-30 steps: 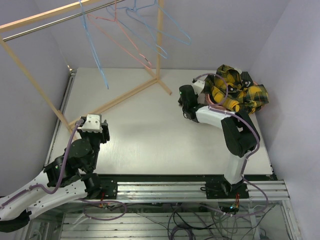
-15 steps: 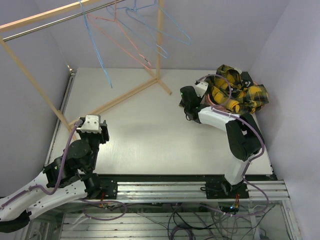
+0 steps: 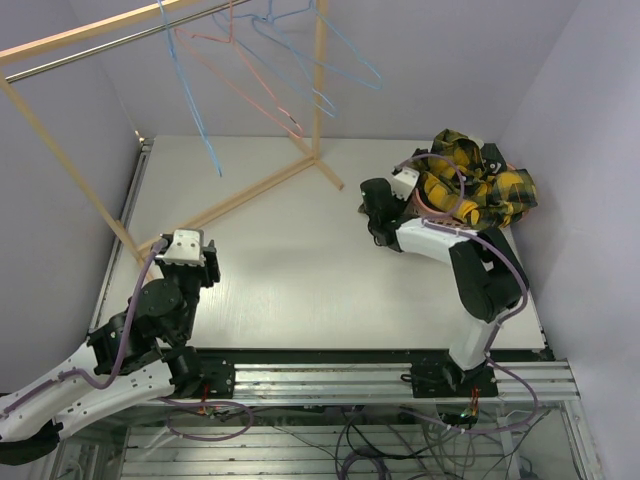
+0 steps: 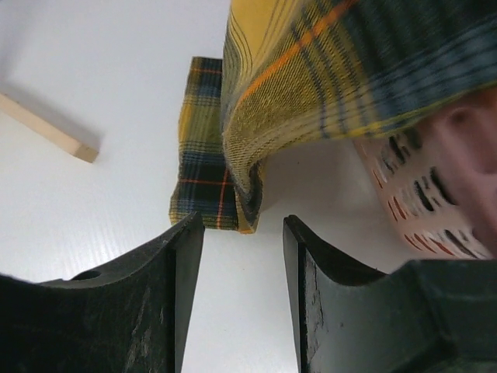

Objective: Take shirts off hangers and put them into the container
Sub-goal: Adjust the shirt in the bin.

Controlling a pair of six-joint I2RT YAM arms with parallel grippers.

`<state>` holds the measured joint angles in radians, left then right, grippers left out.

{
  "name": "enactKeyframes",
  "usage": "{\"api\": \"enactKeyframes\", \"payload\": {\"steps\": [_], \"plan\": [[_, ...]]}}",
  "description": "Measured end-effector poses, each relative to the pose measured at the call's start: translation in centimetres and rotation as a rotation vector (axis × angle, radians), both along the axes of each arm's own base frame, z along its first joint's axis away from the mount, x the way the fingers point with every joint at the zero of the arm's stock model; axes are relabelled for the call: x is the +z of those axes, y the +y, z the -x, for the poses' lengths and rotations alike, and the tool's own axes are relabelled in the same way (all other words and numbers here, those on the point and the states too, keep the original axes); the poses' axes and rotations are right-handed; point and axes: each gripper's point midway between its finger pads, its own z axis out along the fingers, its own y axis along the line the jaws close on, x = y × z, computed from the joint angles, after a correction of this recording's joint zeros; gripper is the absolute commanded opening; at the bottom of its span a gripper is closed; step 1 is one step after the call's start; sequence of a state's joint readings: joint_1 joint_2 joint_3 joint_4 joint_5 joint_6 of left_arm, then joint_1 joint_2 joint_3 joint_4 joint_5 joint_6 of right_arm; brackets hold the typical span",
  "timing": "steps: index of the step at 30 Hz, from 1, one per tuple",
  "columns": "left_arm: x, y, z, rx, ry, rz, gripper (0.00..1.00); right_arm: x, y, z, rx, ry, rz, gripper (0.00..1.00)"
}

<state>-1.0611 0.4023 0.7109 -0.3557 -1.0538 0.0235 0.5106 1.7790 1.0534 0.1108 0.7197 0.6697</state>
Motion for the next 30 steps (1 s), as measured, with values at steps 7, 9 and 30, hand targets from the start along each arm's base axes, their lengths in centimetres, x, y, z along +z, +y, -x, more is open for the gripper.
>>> {"api": "enactKeyframes", "payload": {"steps": [7,9,30], "plan": [[0.0,-0.1,0.0,-0.002,0.002,-0.004,0.65,-5.5,-0.2,-1.1,-0.021,0.071,0.080,0.39],[-0.1,-0.2,-0.1,-0.003,0.003,-0.007,0.65,-6.5,-0.2,-1.2,-0.020,0.085,0.092,0.22],[-0.5,-0.5,-0.3,-0.004,0.007,-0.035,0.65,10.3,1.7,-6.8,0.173,-0.250,-0.130,0.00]]}}
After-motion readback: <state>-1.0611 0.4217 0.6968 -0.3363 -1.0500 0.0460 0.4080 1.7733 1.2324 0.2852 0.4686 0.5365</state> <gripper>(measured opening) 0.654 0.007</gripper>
